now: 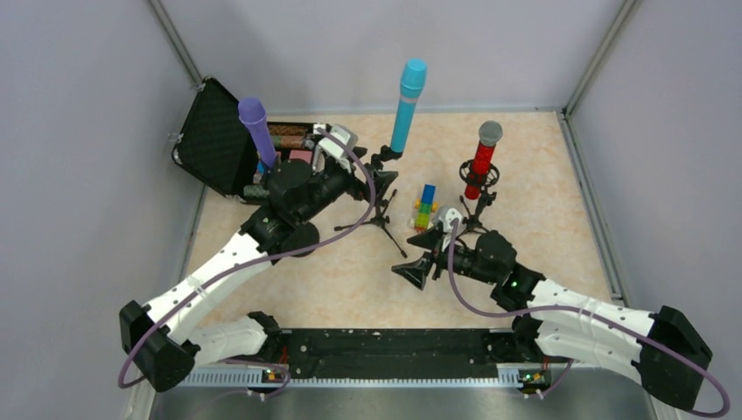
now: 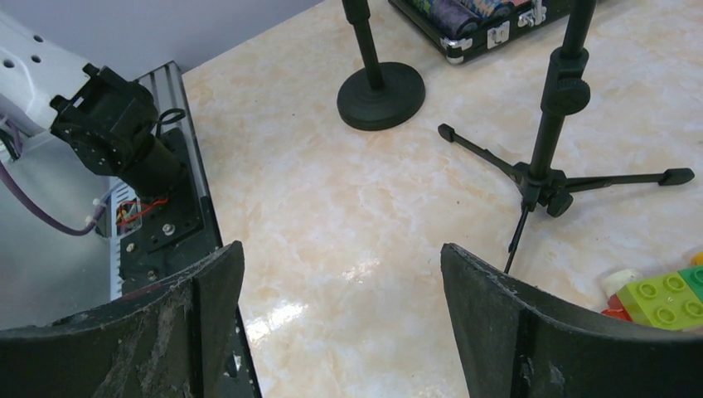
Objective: Attach the microphones to the stand
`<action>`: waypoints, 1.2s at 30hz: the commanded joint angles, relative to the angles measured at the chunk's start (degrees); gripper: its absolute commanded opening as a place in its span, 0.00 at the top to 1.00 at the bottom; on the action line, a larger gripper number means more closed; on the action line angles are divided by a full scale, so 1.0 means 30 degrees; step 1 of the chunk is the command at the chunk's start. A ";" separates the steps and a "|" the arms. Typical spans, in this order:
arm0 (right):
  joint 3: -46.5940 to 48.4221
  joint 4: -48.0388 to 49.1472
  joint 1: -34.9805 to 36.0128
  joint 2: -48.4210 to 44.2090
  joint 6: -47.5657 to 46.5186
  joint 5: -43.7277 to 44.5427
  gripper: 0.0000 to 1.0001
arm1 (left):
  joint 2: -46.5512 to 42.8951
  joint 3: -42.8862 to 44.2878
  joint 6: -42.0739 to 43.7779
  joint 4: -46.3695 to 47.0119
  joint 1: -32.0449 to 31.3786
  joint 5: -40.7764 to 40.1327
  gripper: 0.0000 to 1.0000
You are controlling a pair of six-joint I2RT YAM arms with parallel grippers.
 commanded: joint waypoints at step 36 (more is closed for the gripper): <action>0.3056 -1.6961 -0.3574 -0.2721 0.6219 1.4373 0.04 | -0.9203 -0.7944 -0.4188 -1.1196 0.0042 -1.5190 0.01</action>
